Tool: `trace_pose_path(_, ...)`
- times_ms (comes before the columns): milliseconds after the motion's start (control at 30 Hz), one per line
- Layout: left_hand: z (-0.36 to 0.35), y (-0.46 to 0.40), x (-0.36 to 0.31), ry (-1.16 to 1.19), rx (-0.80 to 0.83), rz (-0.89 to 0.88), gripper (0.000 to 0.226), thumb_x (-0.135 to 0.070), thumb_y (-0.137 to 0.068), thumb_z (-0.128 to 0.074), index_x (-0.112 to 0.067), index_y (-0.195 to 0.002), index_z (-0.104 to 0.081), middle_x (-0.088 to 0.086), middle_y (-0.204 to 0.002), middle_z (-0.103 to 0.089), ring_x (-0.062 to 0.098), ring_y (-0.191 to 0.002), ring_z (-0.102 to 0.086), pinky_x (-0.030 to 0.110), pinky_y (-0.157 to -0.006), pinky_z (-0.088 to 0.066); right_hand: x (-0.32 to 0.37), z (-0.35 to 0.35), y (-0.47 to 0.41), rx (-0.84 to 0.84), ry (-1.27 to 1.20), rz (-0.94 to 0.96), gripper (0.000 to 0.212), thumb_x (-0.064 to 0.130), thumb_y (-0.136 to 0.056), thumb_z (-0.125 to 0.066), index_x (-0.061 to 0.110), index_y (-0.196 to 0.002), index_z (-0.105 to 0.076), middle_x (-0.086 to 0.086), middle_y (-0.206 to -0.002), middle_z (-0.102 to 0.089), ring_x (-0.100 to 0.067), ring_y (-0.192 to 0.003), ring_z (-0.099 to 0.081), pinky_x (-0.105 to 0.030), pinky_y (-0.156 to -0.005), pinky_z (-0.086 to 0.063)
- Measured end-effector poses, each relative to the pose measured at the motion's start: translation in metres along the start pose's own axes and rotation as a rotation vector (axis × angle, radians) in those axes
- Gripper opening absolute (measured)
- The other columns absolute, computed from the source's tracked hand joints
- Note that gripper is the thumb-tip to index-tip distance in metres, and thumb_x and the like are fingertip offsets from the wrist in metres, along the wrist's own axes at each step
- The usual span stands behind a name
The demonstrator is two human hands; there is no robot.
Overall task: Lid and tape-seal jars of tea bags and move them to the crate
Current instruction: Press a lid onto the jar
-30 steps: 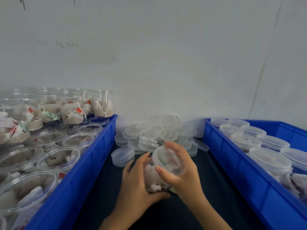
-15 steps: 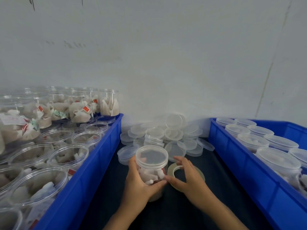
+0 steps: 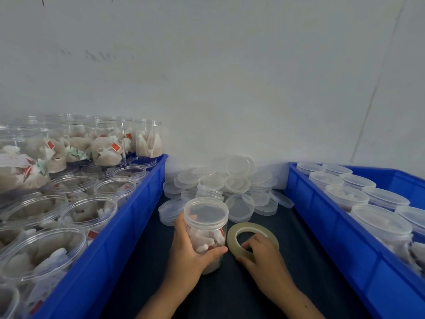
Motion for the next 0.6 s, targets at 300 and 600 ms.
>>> trace_pose_path(300,0.004,-0.004,0.0,-0.065,-0.134,0.021,0.103,-0.014,-0.067,-0.086,-0.019,-0.149,-0.024,-0.001,-0.146,-0.037,0.007,-0.128,-0.041,0.005,-0.09,-0.036,-0.001,0.012,0.003,-0.014,-0.293,-0.022,0.004,0.024,-0.096,-0.057,0.027,-0.093,-0.056,0.004,-0.086,-0.064,-0.005,-0.079,-0.06,-0.024,-0.073,-0.051)
trace_pose_path(600,0.005,0.008,-0.044,-0.438,-0.346,-0.659,0.041,-0.022,-0.084,-0.059,-0.015,-0.124,-0.049,0.0,-0.12,-0.045,0.003,-0.111,-0.042,0.009,-0.096,-0.038,0.005,0.031,0.02,0.039,-0.807,0.025,0.023,0.036,-0.082,-0.05,0.019,-0.096,-0.055,-0.002,-0.081,-0.052,-0.016,-0.076,-0.049,-0.027,-0.07,-0.041)
Point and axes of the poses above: each hand's wrist, its own y-axis away from the middle knuckle, its own z-axis out of the back of the hand, x = y × z, the point moved 1 cm from there along -y, towards the middle knuckle
